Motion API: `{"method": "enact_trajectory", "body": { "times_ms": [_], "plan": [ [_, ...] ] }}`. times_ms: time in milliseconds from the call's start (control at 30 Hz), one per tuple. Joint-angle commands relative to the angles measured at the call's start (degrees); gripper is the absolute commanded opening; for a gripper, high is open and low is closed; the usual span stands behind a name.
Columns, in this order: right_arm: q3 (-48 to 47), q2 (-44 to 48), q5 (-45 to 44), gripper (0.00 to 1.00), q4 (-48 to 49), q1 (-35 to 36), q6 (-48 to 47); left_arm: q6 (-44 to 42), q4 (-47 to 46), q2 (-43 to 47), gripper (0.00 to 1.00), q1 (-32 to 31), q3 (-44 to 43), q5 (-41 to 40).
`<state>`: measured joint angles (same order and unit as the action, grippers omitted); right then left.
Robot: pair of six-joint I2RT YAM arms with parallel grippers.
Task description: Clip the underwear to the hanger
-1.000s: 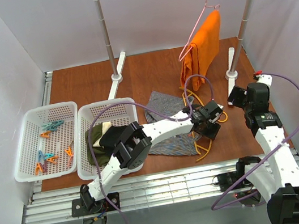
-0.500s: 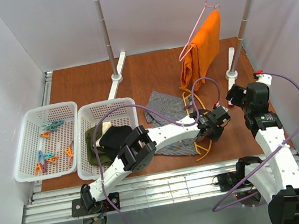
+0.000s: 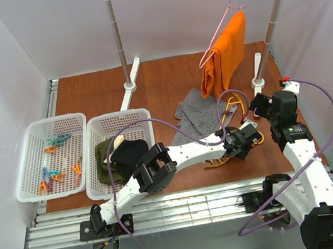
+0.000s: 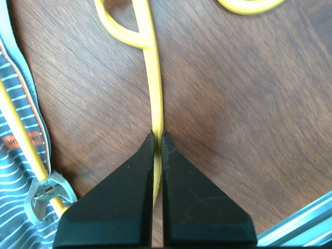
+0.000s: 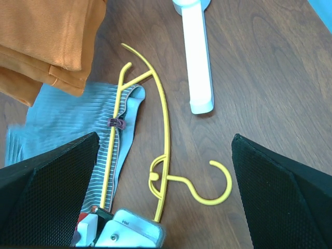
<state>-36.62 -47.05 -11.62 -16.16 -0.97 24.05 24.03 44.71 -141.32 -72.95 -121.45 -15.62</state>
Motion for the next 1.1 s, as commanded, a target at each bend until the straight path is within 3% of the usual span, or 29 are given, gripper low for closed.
{"method": "enact_trajectory", "body": {
  "times_ms": [0, 367, 667, 1067],
  "plan": [
    [-0.7, -0.1, -0.1, 0.93, 2.4, 0.5, 0.5, -0.1, 4.2, -4.2, 0.00, -0.3, 4.6, -0.1],
    [-3.7, 0.6, 1.2, 0.93, 1.7, 0.6, -1.7, 4.4, 5.2, 8.2, 0.00, 2.5, 12.6, 1.9],
    [-9.6, -1.4, 0.9, 0.94, 2.1, 0.7, -3.0, 9.7, -1.8, 31.0, 0.00, 13.8, 34.4, 15.4],
    [-9.8, 0.2, 9.7, 0.94, 2.7, 0.7, -3.1, 12.1, -2.2, 40.9, 0.00, 22.2, 30.6, 24.1]
  ]
}}
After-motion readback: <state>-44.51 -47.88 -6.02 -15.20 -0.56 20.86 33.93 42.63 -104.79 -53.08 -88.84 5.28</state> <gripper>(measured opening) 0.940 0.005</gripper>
